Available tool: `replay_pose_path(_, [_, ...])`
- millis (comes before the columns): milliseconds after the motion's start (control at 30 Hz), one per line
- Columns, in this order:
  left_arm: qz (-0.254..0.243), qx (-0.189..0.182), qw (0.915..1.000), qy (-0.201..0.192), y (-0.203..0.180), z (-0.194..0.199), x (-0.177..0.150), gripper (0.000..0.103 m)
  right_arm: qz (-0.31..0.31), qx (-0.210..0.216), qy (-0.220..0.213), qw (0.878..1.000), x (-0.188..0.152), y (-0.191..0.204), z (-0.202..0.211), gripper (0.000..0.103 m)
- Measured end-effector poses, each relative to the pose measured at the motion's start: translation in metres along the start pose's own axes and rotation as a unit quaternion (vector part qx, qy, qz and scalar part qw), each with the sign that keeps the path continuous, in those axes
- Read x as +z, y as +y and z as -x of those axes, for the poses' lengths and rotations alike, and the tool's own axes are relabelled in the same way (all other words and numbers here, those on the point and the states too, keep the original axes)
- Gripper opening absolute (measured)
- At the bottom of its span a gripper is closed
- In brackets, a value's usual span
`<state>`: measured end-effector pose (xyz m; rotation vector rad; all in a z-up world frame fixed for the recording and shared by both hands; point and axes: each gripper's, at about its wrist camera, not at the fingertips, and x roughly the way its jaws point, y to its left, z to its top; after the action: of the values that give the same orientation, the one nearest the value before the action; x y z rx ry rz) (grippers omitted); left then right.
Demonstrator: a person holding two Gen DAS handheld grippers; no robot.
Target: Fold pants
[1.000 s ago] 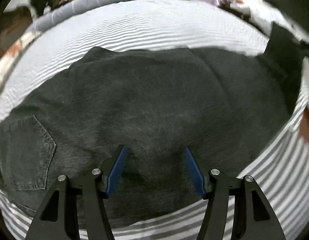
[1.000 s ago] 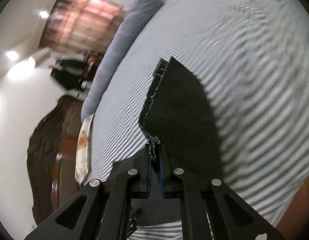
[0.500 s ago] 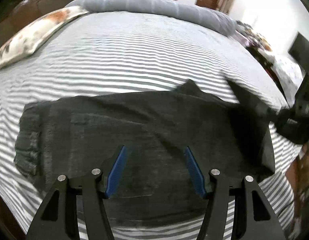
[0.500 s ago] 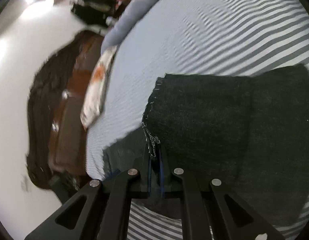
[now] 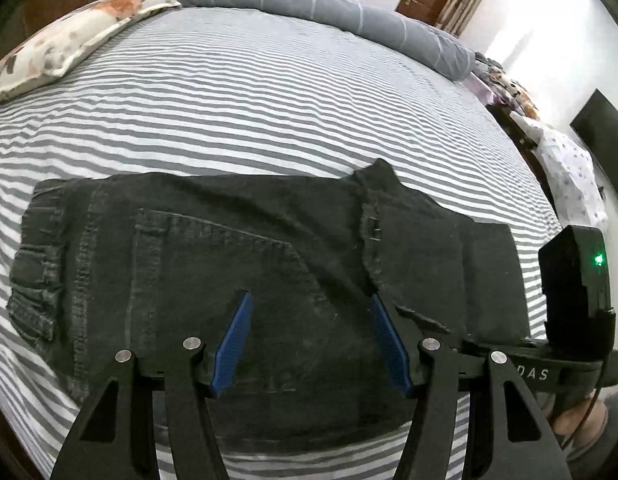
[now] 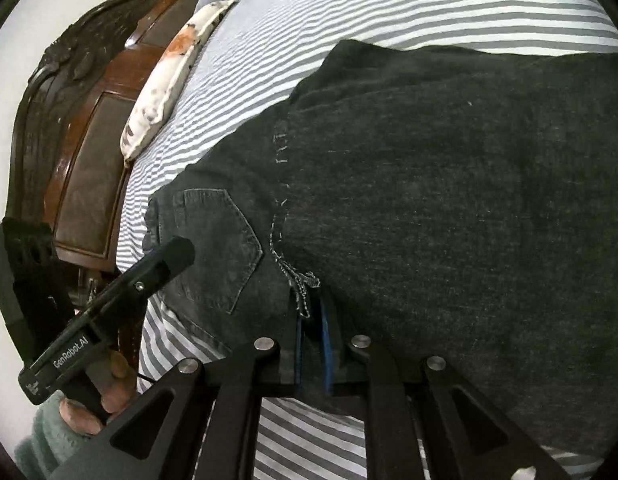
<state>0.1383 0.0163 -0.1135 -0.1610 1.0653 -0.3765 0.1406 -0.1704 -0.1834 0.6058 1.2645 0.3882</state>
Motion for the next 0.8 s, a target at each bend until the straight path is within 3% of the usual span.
replay_pose_path(100, [0.003,-0.03,0.9994,0.019,-0.009,-0.006,-0.002,0.063,-0.002,0.001,-0.011,1.0,-0.006,-0.003,0.007,0.029])
replay_pose_path(167, [0.017,-0.054,0.9975,0.042,-0.014,-0.016,-0.006,0.063,0.013,-0.013,-0.018,1.0,-0.008,0.004,0.009,0.031])
replay_pose_path(400, [0.039,-0.08,0.992,0.09,-0.017,-0.045,-0.012,0.063,0.021,-0.018,-0.02,0.999,-0.038,-0.005,0.024,0.036])
replay_pose_path(600, [0.052,-0.09,0.9901,0.094,-0.015,-0.047,-0.012,0.064,-0.024,0.006,-0.023,0.999,-0.067,-0.034,0.03,0.037])
replay_pose_path(733, [0.071,-0.117,0.9854,0.101,-0.012,-0.048,-0.011,0.064,-0.065,0.026,-0.042,0.997,-0.064,-0.051,0.039,0.038])
replay_pose_path(800, [0.089,-0.134,0.9821,0.099,-0.009,-0.048,-0.01,0.064,-0.079,0.027,-0.057,0.995,-0.061,-0.059,0.047,0.044])
